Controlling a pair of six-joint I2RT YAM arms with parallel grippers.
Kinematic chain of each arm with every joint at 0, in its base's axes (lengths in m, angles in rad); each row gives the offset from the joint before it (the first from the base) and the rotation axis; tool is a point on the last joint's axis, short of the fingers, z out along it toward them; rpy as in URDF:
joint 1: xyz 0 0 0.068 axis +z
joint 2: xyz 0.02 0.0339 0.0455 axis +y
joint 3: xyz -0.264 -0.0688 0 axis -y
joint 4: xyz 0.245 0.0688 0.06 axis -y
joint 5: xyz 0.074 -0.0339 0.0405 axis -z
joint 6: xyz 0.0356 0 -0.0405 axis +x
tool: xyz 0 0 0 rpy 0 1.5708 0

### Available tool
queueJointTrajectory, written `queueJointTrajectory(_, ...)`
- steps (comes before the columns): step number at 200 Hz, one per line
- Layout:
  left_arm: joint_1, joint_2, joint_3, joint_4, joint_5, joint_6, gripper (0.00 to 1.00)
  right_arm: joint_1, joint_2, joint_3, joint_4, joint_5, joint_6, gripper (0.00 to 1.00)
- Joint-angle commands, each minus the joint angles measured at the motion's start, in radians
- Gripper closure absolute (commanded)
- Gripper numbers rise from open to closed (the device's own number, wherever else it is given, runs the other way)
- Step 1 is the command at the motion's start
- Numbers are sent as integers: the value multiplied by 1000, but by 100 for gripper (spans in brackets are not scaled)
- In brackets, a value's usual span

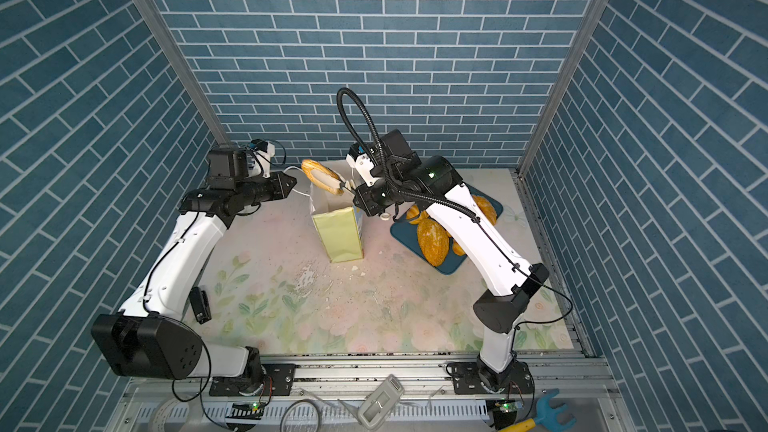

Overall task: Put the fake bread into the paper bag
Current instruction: 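Lower the pastry into the bag and open the tongs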

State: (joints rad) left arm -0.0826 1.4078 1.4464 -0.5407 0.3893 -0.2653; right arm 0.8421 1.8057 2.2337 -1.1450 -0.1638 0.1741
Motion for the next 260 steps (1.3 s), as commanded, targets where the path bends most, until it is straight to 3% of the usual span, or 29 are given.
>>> queueJointTrajectory(1,4,-35,-14,13,12,-5,81,4,-61,-40,17,35,53,81)
queueJointTrajectory(59,4,-40,-26,8,14,-6,82,4,-72,-133,-4,107,56,76)
queueJointTrajectory(110,4,-41,-26,10,19,-12,83,9,-54,-95,-47,149,21,56)
queueJointTrajectory(145,4,-44,-27,10,19,-14,83,12,-45,-47,-62,168,-3,50)
queueJointTrajectory(260,4,-48,-41,25,17,-34,83,2,-30,218,-90,189,-83,50)
